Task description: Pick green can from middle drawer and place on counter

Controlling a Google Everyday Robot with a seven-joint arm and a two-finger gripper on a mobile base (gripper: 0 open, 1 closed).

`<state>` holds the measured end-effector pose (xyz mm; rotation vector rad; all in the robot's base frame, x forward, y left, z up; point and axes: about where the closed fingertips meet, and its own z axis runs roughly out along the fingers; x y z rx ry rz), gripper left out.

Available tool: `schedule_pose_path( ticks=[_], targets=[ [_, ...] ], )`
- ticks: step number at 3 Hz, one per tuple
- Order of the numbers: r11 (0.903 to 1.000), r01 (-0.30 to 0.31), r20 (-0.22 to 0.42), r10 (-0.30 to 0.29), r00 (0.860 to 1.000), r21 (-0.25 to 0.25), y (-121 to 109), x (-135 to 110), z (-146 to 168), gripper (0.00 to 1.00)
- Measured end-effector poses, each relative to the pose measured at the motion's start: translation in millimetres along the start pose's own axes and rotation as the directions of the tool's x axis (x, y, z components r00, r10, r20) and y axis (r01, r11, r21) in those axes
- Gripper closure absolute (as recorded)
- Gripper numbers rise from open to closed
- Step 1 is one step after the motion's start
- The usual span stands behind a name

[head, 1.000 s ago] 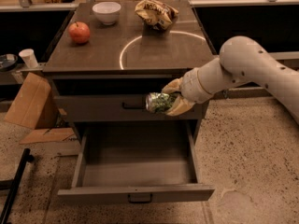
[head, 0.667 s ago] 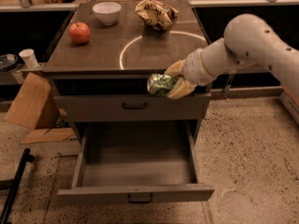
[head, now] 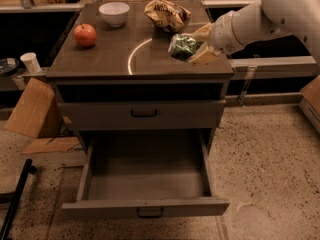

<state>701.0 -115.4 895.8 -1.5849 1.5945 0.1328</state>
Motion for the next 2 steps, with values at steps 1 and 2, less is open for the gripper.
schedule_pose_path(
  ticks=[1,2],
  targets=[
    [1.0,0.0,0.0,0.0,1.0,0.0,-0.1,0.0,0.0,1.0],
    [0.9988,-0.039,-0.01,0.039,0.999,0.031,-11.7,0.9,0.5,1.0]
  ],
)
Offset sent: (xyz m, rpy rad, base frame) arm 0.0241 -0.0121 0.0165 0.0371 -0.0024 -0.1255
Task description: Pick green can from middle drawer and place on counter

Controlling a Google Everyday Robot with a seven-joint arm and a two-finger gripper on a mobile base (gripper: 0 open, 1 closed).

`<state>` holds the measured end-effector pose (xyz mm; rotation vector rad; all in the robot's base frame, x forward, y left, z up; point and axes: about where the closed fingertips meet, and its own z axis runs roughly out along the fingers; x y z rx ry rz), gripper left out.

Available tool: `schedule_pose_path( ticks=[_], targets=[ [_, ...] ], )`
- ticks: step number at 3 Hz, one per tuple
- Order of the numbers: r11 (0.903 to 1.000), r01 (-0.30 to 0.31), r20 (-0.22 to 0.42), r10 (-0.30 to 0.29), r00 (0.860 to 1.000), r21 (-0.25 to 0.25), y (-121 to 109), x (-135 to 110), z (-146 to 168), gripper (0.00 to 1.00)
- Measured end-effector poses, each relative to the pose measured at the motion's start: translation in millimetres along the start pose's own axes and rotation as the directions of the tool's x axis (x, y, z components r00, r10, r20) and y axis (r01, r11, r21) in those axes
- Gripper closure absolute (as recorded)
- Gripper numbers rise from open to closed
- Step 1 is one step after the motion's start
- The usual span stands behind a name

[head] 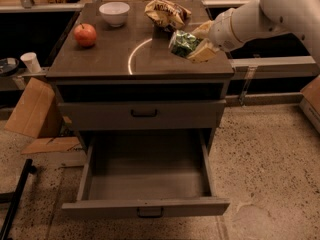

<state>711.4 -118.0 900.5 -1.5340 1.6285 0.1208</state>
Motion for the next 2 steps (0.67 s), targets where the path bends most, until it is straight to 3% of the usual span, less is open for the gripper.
schedule_pose_path(
  ticks=[1,2],
  targets=[
    [0.9977,-0.064,-0.043,0.065,0.997,0.023,-28.7,9.5,11.8,1.0],
    [0.9887,-0.14,-0.056,0.143,0.988,0.055,-63.0,13.3,21.5,1.0]
  ],
)
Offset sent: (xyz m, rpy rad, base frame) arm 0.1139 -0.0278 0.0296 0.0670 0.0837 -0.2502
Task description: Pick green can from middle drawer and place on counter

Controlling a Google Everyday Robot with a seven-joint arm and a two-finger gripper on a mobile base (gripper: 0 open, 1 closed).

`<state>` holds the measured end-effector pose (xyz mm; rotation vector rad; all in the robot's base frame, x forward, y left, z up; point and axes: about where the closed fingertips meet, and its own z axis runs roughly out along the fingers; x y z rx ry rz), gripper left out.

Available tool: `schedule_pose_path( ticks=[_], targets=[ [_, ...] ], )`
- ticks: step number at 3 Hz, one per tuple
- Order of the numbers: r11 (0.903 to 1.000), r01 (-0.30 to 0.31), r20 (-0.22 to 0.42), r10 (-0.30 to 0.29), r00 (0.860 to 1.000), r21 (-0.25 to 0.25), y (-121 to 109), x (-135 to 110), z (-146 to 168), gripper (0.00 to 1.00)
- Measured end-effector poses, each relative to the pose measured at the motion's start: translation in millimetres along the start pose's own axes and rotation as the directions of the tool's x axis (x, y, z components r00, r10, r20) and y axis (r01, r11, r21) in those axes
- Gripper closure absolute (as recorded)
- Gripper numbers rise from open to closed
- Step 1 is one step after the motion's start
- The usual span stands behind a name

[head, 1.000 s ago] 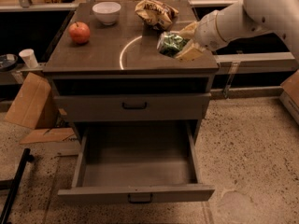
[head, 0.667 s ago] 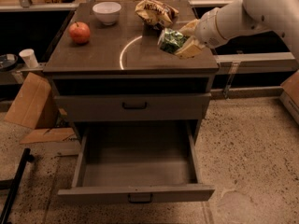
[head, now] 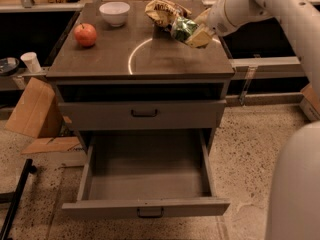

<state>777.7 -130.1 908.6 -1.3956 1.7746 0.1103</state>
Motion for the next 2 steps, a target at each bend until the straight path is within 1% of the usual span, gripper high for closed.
schedule_pose_path(
  ticks=[1,2],
  targets=[
    [0.9991,-0.035,0.009,0.035,0.999,0.024,-28.1,-7.5,10.4,0.73],
    [0.9983,-0.054,0.022,0.054,0.998,0.02,-36.4,-7.9,19.5,0.5]
  ],
)
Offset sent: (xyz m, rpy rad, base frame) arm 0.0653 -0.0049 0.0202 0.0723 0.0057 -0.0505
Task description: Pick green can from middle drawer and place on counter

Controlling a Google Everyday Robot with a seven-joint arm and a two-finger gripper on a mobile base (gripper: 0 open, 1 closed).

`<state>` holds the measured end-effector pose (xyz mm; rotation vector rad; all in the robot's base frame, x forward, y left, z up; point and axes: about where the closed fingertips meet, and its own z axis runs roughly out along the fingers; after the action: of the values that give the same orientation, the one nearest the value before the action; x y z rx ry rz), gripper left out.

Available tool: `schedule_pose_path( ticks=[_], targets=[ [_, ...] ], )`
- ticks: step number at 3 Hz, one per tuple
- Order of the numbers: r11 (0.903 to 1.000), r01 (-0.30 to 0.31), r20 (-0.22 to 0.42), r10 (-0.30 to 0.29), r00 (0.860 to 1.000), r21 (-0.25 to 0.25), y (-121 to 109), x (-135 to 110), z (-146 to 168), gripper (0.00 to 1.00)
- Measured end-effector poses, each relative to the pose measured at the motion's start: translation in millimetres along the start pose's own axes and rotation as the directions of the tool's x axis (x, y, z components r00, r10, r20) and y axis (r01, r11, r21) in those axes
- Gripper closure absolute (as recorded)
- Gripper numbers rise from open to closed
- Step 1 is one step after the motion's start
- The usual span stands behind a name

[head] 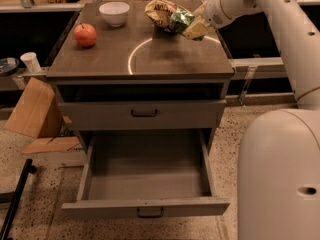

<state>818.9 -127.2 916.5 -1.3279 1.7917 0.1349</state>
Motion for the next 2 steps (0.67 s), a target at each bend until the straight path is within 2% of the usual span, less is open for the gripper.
schedule_pose_path(
  ticks=[2],
  targets=[
    [0.997,-0.072,-0.013,0.071,0.997,-0.028,-2.9,23.5,20.4,0.04]
  ],
)
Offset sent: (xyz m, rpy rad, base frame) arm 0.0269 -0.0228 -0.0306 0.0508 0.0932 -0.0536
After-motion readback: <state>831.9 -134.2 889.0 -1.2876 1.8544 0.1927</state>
